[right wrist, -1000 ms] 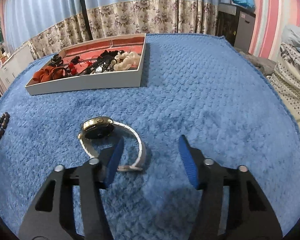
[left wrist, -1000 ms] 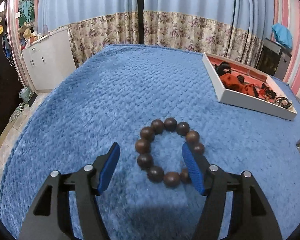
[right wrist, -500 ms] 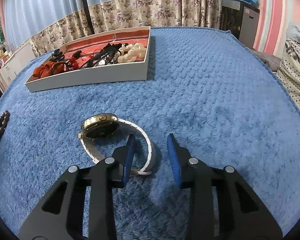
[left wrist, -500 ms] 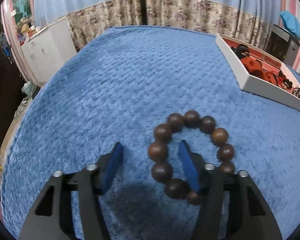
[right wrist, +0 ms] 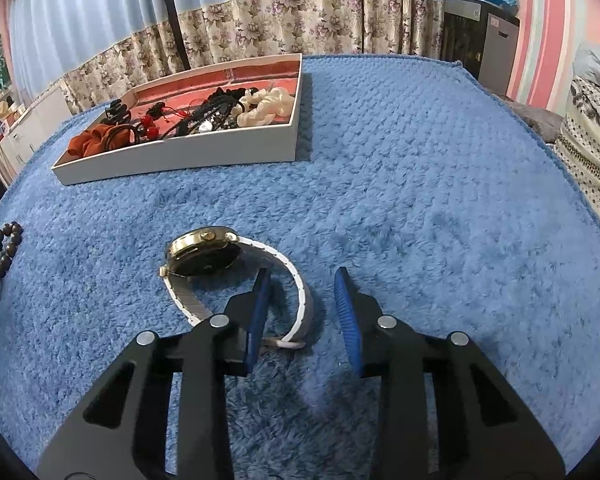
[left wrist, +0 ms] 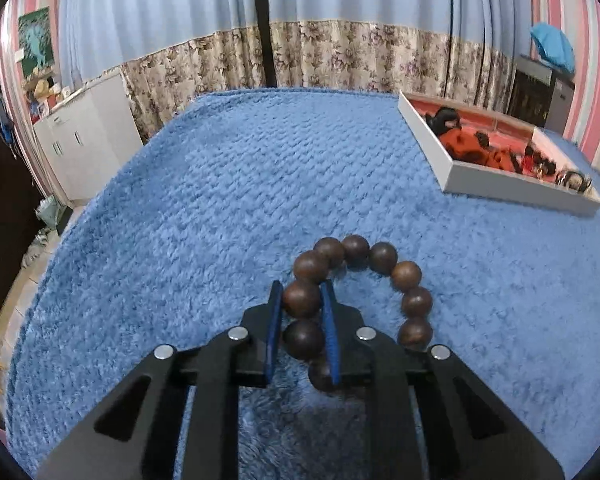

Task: Organize jewelry
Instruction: 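Grasp the wooden bead bracelet with the left tool while the right tool grasps the white-strap watch, then carry the bracelet and watch over the tray and lower them in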

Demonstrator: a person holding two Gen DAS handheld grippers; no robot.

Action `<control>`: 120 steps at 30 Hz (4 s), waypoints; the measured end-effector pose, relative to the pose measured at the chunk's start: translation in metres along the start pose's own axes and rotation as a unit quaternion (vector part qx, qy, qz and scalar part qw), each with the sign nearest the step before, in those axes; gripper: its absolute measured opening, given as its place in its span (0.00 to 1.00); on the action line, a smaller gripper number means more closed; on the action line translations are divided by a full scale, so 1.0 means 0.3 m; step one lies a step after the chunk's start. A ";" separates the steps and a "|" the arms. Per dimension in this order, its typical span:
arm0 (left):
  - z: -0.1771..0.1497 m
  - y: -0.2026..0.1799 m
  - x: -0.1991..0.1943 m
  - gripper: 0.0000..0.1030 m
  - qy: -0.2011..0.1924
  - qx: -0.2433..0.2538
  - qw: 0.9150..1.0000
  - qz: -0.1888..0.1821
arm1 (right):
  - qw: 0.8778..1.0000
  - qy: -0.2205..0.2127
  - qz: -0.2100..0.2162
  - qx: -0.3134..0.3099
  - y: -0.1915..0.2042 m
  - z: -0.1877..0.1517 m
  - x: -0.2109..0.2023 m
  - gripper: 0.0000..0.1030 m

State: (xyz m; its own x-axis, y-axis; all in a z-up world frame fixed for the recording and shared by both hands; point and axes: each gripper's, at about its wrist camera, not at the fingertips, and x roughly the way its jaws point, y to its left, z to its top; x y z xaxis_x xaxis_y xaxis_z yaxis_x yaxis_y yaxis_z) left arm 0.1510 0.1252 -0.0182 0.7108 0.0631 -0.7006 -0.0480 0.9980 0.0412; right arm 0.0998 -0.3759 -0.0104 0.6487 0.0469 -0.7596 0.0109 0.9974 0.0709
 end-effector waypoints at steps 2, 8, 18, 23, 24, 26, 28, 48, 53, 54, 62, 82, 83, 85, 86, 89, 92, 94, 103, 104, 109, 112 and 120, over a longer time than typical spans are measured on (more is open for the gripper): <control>0.005 0.003 -0.019 0.19 -0.007 -0.002 1.000 -0.002 | 1.000 -0.004 0.002 0.002 0.000 0.001 -0.010 0.33; 0.039 -0.008 -0.066 0.19 -0.021 -0.013 1.000 -0.012 | 1.000 -0.012 0.009 -0.004 0.009 0.025 -0.047 0.11; 0.044 -0.049 -0.088 0.19 -0.026 -0.005 1.000 -0.013 | 1.000 0.004 0.005 -0.002 0.000 0.006 -0.030 0.09; 0.030 -0.038 -0.074 0.19 -0.020 -0.011 1.000 -0.013 | 1.000 0.009 0.004 0.002 -0.007 0.007 -0.014 0.12; 0.029 -0.038 -0.071 0.19 -0.019 -0.011 1.000 -0.014 | 1.000 0.013 0.003 0.000 -0.006 0.008 -0.006 0.12; 0.032 -0.038 -0.062 0.19 -0.017 -0.010 1.000 -0.014 | 1.000 0.022 0.012 -0.001 -0.004 0.009 0.007 0.08; 0.032 -0.038 -0.061 0.19 -0.017 -0.009 1.000 -0.015 | 1.000 0.023 0.016 -0.003 -0.002 0.015 0.006 0.06; 0.272 -0.217 -0.281 0.19 -0.117 0.030 0.990 -0.071 | 0.992 -0.111 0.054 -0.019 0.114 0.233 -0.264 0.07; 0.325 -0.297 -0.306 0.19 -0.135 0.040 0.986 -0.095 | 0.990 -0.124 0.062 -0.014 0.137 0.293 -0.268 0.07; 0.338 -0.310 -0.306 0.19 -0.136 0.042 0.985 -0.098 | 0.990 -0.126 0.064 -0.013 0.140 0.307 -0.264 0.07; 0.430 -0.418 -0.297 0.19 -0.153 0.049 0.980 -0.120 | 0.989 -0.135 0.066 -0.016 0.175 0.418 -0.234 0.08; 0.601 -0.583 -0.075 0.19 -0.140 0.041 0.980 -0.138 | 0.986 -0.157 0.030 -0.038 0.267 0.656 -0.102 0.09; 0.606 -0.587 -0.056 0.19 -0.136 0.039 0.980 -0.140 | 0.986 -0.158 0.030 -0.039 0.271 0.666 -0.091 0.09; 0.609 -0.588 -0.032 0.19 -0.131 0.033 0.980 -0.145 | 0.987 -0.156 0.029 -0.039 0.272 0.683 -0.063 0.09; 0.609 -0.590 -0.011 0.19 -0.127 0.030 0.981 -0.147 | 0.987 -0.154 0.031 -0.038 0.274 0.689 -0.049 0.09; 0.602 -0.595 0.032 0.19 -0.118 0.027 0.981 -0.150 | 0.988 -0.150 0.027 -0.038 0.282 0.698 -0.005 0.09; 0.591 -0.602 0.080 0.19 -0.108 0.025 0.982 -0.153 | 0.988 -0.144 0.027 -0.037 0.285 0.697 0.033 0.09; 0.582 -0.608 0.109 0.19 -0.103 0.027 0.983 -0.147 | 0.989 -0.141 0.027 -0.037 0.287 0.694 0.059 0.09; 0.558 -0.617 0.182 0.19 -0.084 0.031 0.984 -0.152 | 0.993 -0.107 0.032 -0.038 0.303 0.652 0.181 0.10; 0.560 -0.617 0.182 0.19 -0.083 0.031 0.985 -0.150 | 0.993 -0.105 0.032 -0.039 0.305 0.648 0.185 0.10; 0.550 -0.627 0.209 0.19 -0.076 0.033 0.985 -0.149 | 0.994 -0.100 0.027 -0.045 0.318 0.628 0.208 0.10; 0.549 -0.640 0.234 0.19 -0.069 0.041 0.987 -0.136 | 0.995 -0.090 0.023 -0.045 0.321 0.620 0.235 0.10; 0.523 -0.626 0.308 0.19 -0.050 0.038 0.990 -0.126 | 0.996 -0.071 0.010 -0.048 0.315 0.599 0.290 0.10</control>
State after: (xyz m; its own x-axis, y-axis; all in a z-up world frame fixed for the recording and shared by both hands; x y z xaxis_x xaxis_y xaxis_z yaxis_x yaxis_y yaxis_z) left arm 0.3359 -0.0556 0.0211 0.7591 -0.1907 -0.6225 0.1896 0.9794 -0.0689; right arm 0.2939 -0.2873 0.0464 0.7498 0.0652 -0.6585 -0.0710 0.9973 0.0179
